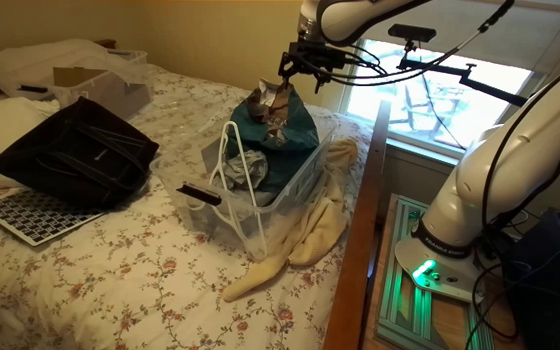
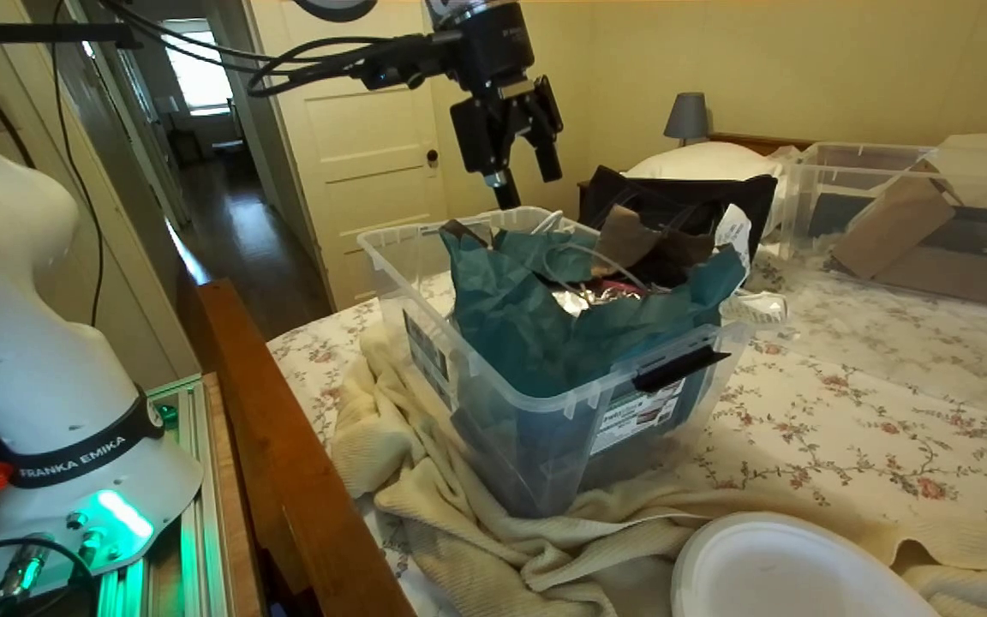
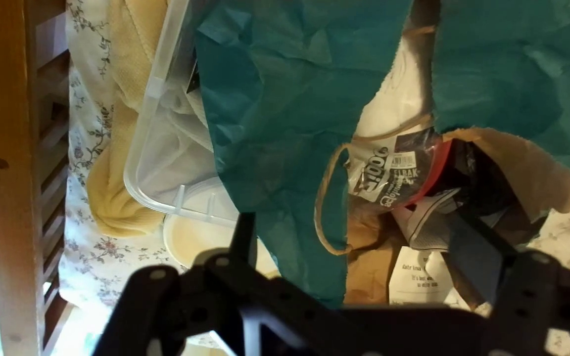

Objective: Remove the bag from the storage container

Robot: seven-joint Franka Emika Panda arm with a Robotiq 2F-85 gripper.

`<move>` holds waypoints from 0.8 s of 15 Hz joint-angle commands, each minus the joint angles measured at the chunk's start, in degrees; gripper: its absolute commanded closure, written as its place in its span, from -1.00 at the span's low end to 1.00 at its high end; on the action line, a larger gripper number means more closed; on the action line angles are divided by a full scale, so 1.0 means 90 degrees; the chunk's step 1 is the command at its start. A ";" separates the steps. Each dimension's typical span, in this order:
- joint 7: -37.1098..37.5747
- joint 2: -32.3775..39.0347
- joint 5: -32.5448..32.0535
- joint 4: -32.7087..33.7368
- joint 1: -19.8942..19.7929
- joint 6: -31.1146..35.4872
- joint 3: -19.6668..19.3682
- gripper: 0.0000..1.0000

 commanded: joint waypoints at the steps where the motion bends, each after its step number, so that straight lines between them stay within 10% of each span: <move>1: -0.0445 0.0327 0.0225 0.0177 0.0169 0.0208 -0.0189 -1.00; 7: -0.0803 0.0703 0.0142 0.0251 0.0210 0.0278 -0.0251 -0.97; 10: -0.0859 0.0857 0.0111 0.0308 0.0216 0.0329 -0.0281 -0.40; 12: -0.0820 0.0936 0.0076 0.0334 0.0213 0.0394 -0.0302 -0.85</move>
